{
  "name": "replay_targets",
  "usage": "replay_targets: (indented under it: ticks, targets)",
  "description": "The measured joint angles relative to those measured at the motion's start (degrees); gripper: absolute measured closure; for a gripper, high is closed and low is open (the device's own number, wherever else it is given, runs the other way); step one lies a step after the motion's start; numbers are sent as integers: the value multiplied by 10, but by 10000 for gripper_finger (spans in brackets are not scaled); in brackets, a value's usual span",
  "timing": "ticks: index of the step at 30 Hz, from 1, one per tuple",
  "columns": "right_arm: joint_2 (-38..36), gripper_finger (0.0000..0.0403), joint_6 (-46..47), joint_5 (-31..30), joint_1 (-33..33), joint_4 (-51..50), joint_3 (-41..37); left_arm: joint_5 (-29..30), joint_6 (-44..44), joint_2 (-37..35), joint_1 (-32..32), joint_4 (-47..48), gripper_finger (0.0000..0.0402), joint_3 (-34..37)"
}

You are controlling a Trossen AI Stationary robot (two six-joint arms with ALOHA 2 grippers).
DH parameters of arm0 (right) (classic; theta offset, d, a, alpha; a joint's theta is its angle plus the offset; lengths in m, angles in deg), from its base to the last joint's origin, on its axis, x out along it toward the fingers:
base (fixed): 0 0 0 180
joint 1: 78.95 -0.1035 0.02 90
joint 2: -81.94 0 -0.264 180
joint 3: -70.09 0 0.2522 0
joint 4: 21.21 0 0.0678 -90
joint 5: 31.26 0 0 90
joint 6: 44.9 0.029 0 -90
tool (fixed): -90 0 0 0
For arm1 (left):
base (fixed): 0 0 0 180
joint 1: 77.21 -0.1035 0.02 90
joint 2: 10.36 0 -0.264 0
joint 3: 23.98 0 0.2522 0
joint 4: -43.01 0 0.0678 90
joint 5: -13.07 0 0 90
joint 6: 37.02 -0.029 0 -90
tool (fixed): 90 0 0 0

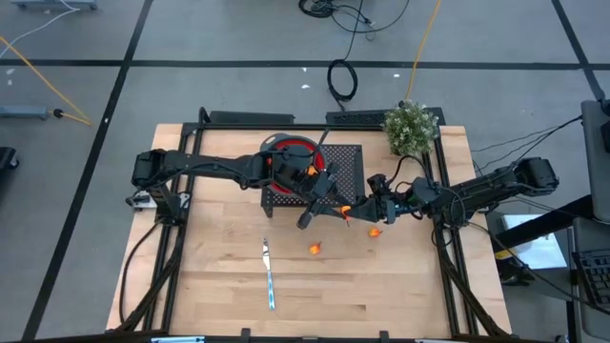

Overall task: Pick & Place Fruit
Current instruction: Put the top right peach into the strainer on the shelf

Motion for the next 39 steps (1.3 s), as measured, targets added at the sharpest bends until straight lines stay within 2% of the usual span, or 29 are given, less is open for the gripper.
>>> replay_targets:
  ticks: [11, 23, 34, 39]
  targets:
    - [0, 215, -1, 0, 0, 1, 0, 0, 4, 0, -6, 2, 287, 0]
    - [-1, 215, 14, 19, 0, -4, 0, 2, -1, -37, -37, 30, 287, 1]
    - [-1, 216, -26, 54, 0, -8, 0, 137, 18, -99, -81, 171, 286, 1]
    - [-2, 243, -74, 63, 5, -9, 0, 195, 49, -120, -85, 236, 286, 1]
